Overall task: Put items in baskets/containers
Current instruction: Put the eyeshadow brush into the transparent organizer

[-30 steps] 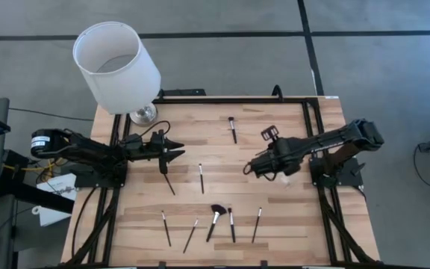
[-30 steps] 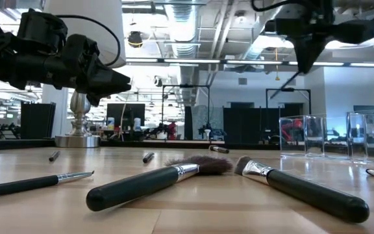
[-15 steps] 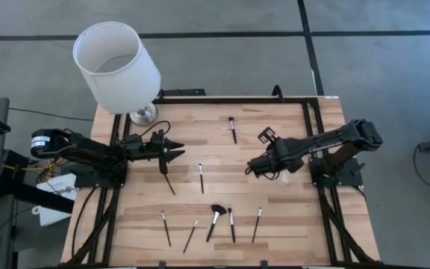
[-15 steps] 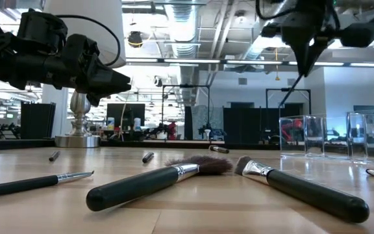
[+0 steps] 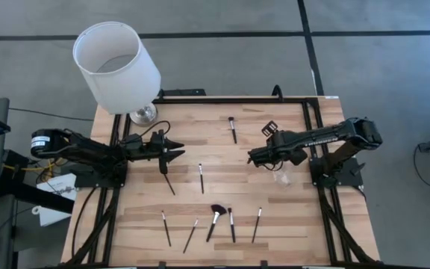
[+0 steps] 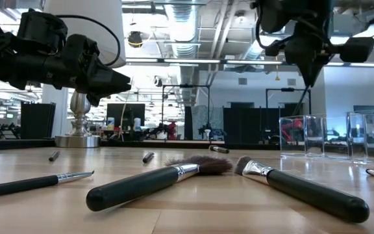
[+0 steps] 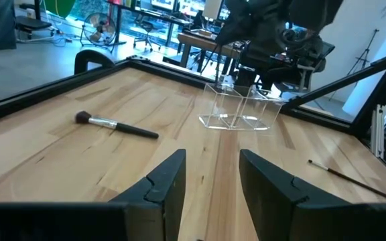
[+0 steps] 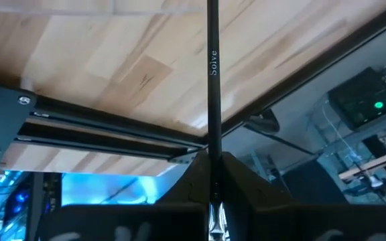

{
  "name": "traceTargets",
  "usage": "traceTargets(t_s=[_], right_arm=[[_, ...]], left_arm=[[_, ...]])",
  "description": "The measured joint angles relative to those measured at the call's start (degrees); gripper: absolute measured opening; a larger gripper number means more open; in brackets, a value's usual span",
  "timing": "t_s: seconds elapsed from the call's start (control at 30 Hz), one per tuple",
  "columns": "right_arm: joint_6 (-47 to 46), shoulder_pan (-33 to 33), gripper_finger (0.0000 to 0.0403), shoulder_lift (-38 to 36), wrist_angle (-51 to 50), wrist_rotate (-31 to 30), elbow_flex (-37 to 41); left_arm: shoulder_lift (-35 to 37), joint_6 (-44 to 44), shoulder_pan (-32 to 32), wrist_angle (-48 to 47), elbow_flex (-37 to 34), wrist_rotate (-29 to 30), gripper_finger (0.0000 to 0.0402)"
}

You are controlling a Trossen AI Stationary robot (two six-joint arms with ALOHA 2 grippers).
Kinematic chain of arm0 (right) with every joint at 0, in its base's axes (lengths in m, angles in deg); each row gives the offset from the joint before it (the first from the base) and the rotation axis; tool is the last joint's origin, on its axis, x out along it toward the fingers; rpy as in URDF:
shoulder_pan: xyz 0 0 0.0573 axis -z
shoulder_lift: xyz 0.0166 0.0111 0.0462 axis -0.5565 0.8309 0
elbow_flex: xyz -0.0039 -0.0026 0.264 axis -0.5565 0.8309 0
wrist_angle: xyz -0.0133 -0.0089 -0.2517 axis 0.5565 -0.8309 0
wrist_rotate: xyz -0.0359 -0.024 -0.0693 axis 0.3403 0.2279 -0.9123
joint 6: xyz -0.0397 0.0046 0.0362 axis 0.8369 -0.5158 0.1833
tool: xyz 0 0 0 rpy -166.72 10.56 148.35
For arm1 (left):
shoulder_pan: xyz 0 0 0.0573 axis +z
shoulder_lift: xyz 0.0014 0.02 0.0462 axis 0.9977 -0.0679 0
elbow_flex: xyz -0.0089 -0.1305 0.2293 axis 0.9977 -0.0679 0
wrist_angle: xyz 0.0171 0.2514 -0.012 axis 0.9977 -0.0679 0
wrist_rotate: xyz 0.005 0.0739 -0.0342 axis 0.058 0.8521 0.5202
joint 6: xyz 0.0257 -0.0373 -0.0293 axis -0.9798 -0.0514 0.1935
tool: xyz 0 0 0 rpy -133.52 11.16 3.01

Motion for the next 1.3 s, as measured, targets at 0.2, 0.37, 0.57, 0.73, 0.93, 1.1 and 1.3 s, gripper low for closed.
traceTargets(t_s=[0.2, 0.37, 0.57, 0.73, 0.93, 1.1, 1.3], right_arm=[[0.02, 0.22, 0.0023, 2.38, -0.04, 4.82, -0.02], [0.01, 0.03, 0.0016, 5.93, -0.02, 4.12, -0.04], [0.0, 0.11, 0.0021, 11.38, 0.02, 2.59, -0.04], [-4.5, 0.13, 0.0046, 14.37, 0.0, 0.58, -0.04], [-9.73, 0.13, 0.0052, 14.45, 0.14, 1.54, -0.07], [-16.16, 0.13, 0.0053, 14.37, 0.03, 1.54, -0.07], [-27.68, -0.04, 0.0054, 13.46, 0.03, 1.62, -0.08]], left_arm=[[-0.01, 0.0, 0.0, -0.25, 0.0, 0.0, 0.0136], [-0.01, 0.0, 0.0, -0.27, 0.0, 0.0, 0.0136], [0.01, 0.02, 0.0, -0.32, 0.0, 0.0, 0.0136], [-0.01, 0.02, 0.0, -0.61, 0.0, 0.0, 0.0136], [0.0, 0.04, 0.0, -0.74, 0.0, 0.0, 0.0136], [0.0, 0.1, 0.0, -0.97, 0.0, -0.02, 0.0136], [-0.01, 1.11, 0.0, -0.95, 0.0, 0.0, 0.0136]])
